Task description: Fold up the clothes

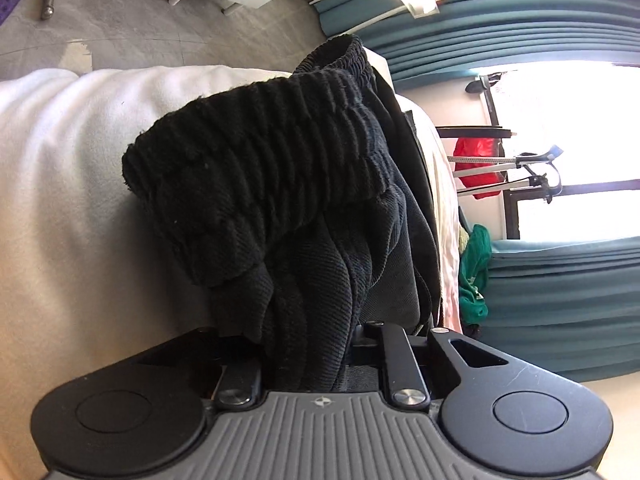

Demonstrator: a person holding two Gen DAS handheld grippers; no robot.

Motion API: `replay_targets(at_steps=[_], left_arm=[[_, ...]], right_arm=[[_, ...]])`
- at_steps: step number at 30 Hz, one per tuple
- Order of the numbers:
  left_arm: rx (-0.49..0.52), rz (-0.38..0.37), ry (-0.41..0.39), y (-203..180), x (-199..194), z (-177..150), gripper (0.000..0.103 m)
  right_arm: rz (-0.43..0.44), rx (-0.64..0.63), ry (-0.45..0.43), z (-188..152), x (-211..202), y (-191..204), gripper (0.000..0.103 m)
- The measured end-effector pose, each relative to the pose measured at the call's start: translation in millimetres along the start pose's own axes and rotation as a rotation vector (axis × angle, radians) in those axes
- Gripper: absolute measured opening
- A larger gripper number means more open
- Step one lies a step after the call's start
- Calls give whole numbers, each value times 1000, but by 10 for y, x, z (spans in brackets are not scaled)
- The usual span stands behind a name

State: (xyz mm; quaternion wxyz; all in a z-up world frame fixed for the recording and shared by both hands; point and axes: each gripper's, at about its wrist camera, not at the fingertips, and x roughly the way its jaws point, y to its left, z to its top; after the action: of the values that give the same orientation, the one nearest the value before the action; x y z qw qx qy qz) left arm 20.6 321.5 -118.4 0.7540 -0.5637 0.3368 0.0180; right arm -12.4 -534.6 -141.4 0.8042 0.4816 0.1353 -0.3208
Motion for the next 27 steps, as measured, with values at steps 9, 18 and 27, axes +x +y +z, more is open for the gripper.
replay_targets(at_steps=[9, 18, 27], left_arm=[[38, -354, -153, -182, -463, -150, 6], [-166, -223, -86, 26, -349, -176, 7], [-155, -191, -95, 99, -381, -32, 8]], right_arm=[[9, -32, -156, 53, -375, 66, 3], [-23, 140, -57, 85, -335, -316, 6], [39, 242, 115, -56, -57, -419, 54]])
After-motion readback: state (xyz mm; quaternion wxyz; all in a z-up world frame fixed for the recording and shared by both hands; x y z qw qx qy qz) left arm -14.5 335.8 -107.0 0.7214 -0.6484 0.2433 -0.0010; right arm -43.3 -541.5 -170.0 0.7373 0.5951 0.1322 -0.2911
